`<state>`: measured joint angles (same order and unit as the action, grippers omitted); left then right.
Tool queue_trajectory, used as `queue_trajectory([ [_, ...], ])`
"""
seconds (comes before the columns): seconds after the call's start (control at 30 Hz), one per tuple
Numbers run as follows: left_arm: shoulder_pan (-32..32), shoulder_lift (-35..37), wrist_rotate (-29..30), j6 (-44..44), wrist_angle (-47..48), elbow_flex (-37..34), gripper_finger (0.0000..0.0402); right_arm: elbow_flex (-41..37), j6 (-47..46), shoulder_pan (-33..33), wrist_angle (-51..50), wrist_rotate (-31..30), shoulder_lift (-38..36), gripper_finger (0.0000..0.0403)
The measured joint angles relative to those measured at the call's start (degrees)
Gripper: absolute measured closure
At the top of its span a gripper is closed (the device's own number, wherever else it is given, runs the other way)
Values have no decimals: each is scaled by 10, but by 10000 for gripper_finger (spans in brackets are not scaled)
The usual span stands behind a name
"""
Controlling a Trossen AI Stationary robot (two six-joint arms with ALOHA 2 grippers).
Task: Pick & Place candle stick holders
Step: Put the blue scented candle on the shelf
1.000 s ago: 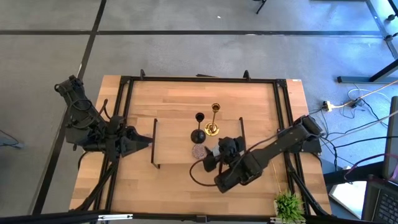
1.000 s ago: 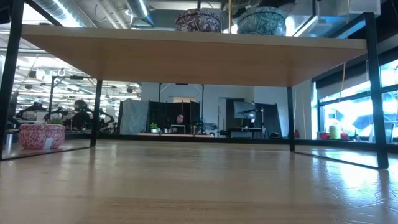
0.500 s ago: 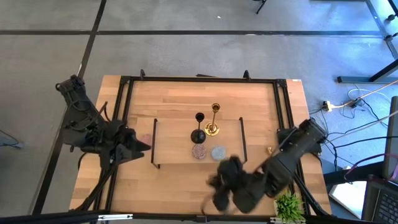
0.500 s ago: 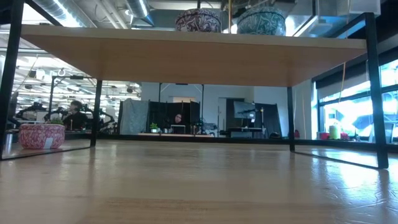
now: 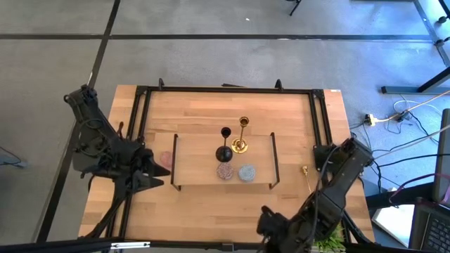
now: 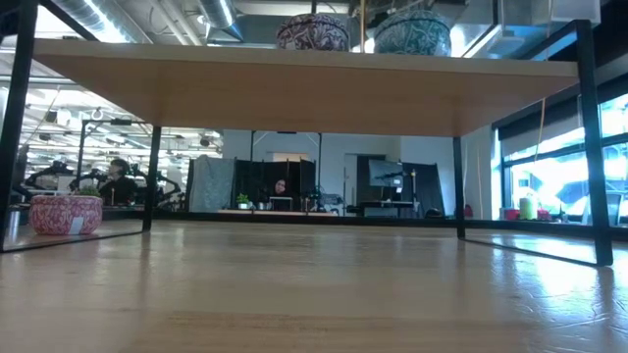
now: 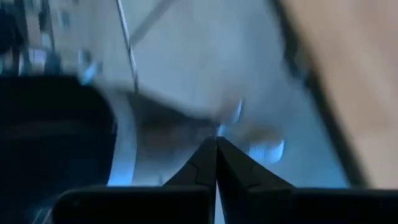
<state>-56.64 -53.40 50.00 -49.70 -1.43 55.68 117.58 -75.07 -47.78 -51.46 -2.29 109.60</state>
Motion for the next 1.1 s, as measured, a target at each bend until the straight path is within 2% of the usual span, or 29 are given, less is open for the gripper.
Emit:
queue_trajectory([
  [0.07,0,-6,0,-6,0,0,137,-10,-5,-2,0,66,0,397],
  [0.2,0,-21,-2,-24,0,0,137,-42,-9,-17,2,137,0,397],
  [0.27,0,-31,-2,-35,0,0,137,-65,-14,-23,-6,162,0,398],
  [0.37,0,-49,-2,-49,0,0,137,-116,-48,-19,-11,161,0,398],
  [0.53,0,-79,-1,-71,0,0,137,-195,-145,-2,-10,31,0,400],
  [0.6,0,-87,15,-81,0,0,137,-215,-183,4,-28,-43,1,400],
  [0.7,0,-98,80,-83,-3,0,137,-219,-221,10,-57,-190,1,400],
  [0.8,-7,-109,167,-90,-5,0,137,-216,-248,18,-89,-296,1,401],
  [0.87,-12,-119,225,-97,-14,0,137,-215,-266,24,-112,-335,0,401],
  [0.97,-16,-133,301,-96,-21,0,137,-218,-286,37,-137,-354,0,401],
  [1.1,-17,-145,328,-95,-21,0,137,-221,-272,61,-133,-352,0,401],
])
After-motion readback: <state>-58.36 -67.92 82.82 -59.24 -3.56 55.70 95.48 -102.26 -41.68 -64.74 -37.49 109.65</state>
